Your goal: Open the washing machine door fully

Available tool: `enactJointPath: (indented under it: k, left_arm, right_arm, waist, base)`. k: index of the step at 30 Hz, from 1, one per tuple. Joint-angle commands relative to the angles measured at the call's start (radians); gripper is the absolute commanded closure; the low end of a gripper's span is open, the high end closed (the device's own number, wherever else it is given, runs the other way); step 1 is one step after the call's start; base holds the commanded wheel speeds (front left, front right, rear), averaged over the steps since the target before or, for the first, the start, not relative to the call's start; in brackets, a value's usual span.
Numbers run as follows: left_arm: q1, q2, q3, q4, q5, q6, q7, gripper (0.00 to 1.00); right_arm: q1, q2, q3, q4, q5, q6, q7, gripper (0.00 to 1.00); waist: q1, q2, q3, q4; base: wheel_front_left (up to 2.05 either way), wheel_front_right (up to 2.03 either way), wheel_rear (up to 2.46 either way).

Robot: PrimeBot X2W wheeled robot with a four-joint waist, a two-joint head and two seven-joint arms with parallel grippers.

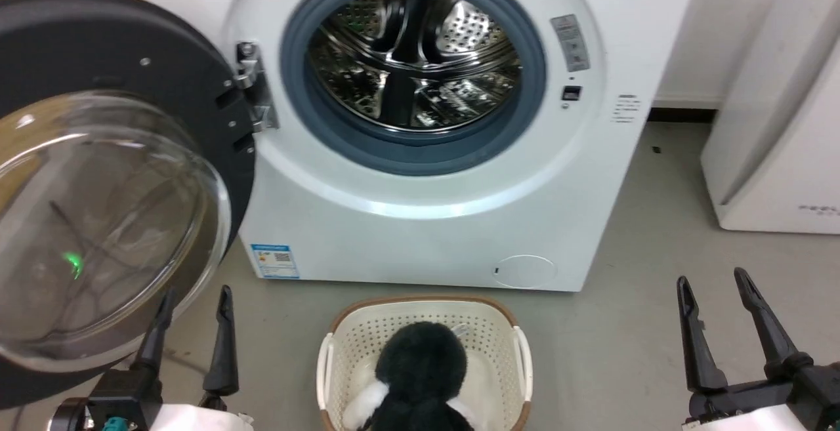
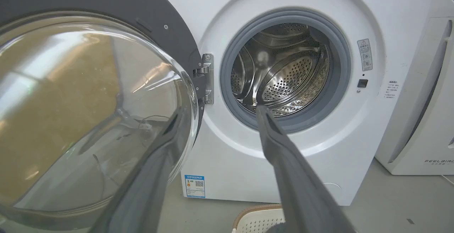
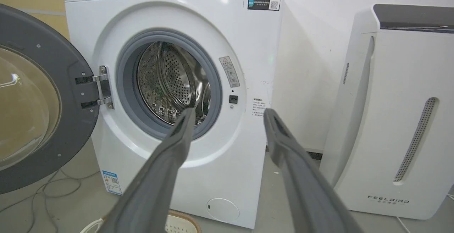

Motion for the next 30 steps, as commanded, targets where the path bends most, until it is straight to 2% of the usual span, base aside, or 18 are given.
enactJointPath:
  k: [1,7,8,30]
  left_arm:
    - [0.016,-0.003,-0.006,0.000,-0.011,-0.003,-0.001,0.00]
    - [0.023,-0.005,-0.020,0.015,-0.025,-0.004,-0.001,0.00]
    - [0.014,-0.006,-0.021,0.014,-0.020,0.000,0.000,1.00]
    - [0.005,-0.008,-0.041,0.007,-0.007,0.019,0.038,1.00]
  right_arm:
    - [0.019,0.003,0.002,-0.003,0.004,0.001,-0.004,0.00]
    - [0.026,0.003,0.001,0.000,0.009,0.001,-0.004,0.00]
    - [0.015,0.000,0.001,0.002,0.002,0.000,0.000,1.00]
    - [0.001,0.000,0.011,0.015,-0.004,0.000,0.038,1.00]
  waist:
    - [0.0001,0.0000,0.001,-0.021]
    - [0.0001,0.0000,0.005,-0.040]
    - [0.0001,0.0000,0.004,-0.039]
    - [0.0001,0.0000,0.009,-0.043]
  base:
    - [0.00,0.00,0.00]
    - [0.00,0.00,0.00]
    - [0.00,0.00,0.00]
    - [0.00,0.00,0.00]
